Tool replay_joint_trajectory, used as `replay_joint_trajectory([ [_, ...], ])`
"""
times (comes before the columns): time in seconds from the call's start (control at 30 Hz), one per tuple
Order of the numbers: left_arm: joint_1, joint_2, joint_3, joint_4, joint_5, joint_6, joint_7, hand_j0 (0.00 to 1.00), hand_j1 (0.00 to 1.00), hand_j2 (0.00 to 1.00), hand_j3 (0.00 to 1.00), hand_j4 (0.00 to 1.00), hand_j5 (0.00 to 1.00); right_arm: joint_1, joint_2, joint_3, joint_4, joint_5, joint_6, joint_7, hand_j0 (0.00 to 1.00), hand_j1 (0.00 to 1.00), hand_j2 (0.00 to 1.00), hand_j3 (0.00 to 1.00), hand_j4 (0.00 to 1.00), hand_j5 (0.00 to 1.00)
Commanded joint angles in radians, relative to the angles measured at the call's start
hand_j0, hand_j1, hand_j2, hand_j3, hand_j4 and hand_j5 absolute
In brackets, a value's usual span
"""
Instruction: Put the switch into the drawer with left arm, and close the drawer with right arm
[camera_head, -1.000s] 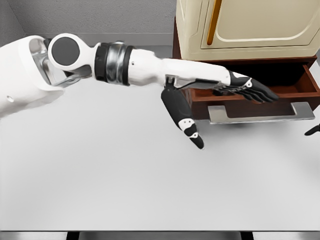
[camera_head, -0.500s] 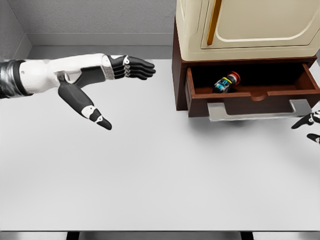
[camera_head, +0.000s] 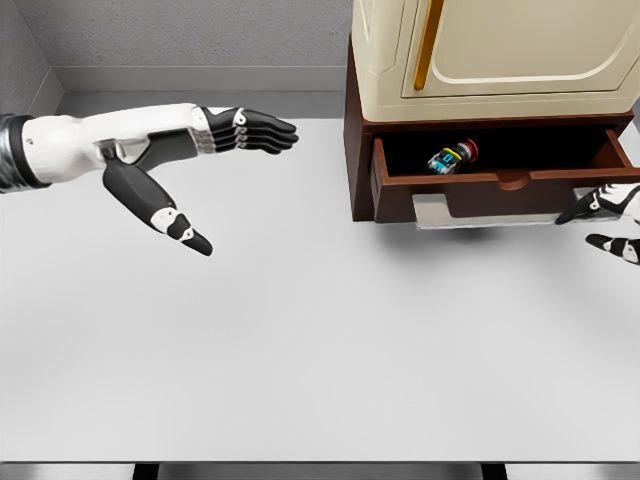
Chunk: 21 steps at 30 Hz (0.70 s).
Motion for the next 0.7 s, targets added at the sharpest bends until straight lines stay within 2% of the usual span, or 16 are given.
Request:
replay_joint_trajectory([
  [0.0,0.000,0.002,0.002,0.000,0.007,0.000,0.000,1.00,1.00,1.00,1.00,1.00,1.00,0.002,-0.002,0.023,0.018,0.037,-0.015,0.011,0.64,0.64,0.64,0.64,0.64,0.64],
  [0.1,0.000,0.002,0.000,0.000,0.007,0.000,0.000,1.00,1.00,1.00,1.00,1.00,1.00,0.003,-0.001,0.013,0.018,0.032,-0.015,0.011,0.67,0.67,0.67,0.67,0.67,0.67],
  [0.2,0.000,0.002,0.002,0.000,0.007,0.000,0.000,1.00,1.00,1.00,1.00,1.00,1.00,0.008,0.012,-0.033,0.029,0.023,-0.015,0.011,0.68,0.68,0.68,0.68,0.68,0.68],
  [0.27,0.000,0.000,0.002,0.000,0.007,0.000,0.000,1.00,1.00,1.00,1.00,1.00,1.00,0.014,0.012,-0.063,0.053,-0.052,-0.015,0.011,0.68,0.68,0.68,0.68,0.68,0.68],
  [0.33,0.002,0.002,0.000,0.000,0.007,0.000,0.000,1.00,1.00,1.00,1.00,1.00,1.00,0.017,0.013,-0.128,0.078,-0.071,-0.015,0.011,0.68,0.68,0.68,0.68,0.68,0.68],
  [0.43,0.002,0.000,0.000,0.000,0.007,0.000,0.000,1.00,1.00,1.00,1.00,1.00,1.00,0.031,0.025,-0.140,0.133,-0.123,-0.015,0.011,0.68,0.68,0.68,0.68,0.68,0.68],
  [0.53,0.000,0.000,0.002,0.000,0.007,0.000,0.000,1.00,1.00,1.00,1.00,1.00,1.00,0.120,0.015,-0.138,0.127,-0.109,-0.015,0.011,0.68,0.68,0.68,0.68,0.68,0.68],
  [0.67,0.002,0.000,0.002,0.000,0.007,0.000,0.000,1.00,1.00,1.00,1.00,1.00,1.00,0.135,0.010,-0.115,0.078,-0.045,-0.015,0.011,0.63,0.63,0.63,0.63,0.63,0.63],
])
